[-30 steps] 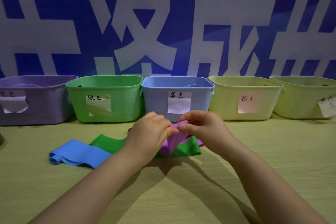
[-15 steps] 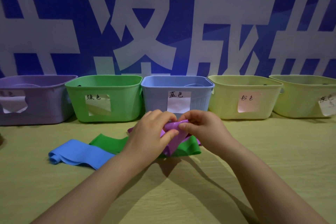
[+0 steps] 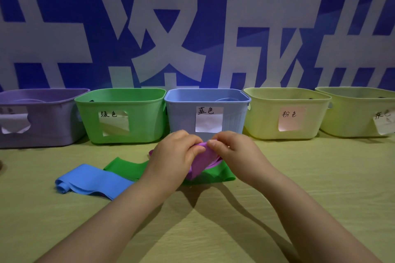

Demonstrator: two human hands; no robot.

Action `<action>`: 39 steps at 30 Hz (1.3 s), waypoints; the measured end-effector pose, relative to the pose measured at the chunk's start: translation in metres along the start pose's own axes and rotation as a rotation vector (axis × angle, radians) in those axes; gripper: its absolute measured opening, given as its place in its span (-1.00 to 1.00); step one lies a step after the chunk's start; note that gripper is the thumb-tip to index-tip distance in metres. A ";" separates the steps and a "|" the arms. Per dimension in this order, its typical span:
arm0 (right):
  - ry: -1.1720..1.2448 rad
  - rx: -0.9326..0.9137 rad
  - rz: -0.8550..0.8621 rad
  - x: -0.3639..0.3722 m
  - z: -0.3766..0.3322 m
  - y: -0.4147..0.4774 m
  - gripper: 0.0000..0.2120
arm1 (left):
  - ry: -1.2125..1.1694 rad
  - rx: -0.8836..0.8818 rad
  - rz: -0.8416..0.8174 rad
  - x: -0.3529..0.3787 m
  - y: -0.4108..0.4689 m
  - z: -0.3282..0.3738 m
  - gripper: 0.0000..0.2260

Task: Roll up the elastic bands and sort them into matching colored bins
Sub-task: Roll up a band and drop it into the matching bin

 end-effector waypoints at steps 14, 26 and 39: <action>0.154 0.026 0.006 0.001 0.002 0.001 -0.93 | -0.064 -0.134 -0.063 -0.003 0.000 0.007 -0.77; 0.107 0.033 0.017 0.000 0.000 0.000 -0.92 | -0.087 -0.129 0.009 -0.002 -0.004 0.005 -0.90; 0.126 -0.019 0.086 0.000 -0.001 -0.001 -0.83 | -0.134 -0.231 0.001 -0.002 -0.003 -0.002 -0.90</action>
Point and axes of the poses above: each hand's wrist, its own y-axis towards the middle knuckle, its own x-axis out of the palm, z = x × y, the point moved 1 cm from there along y, towards the middle knuckle, and after that the axes turned 11 degrees about z, right-handed, at the moved point
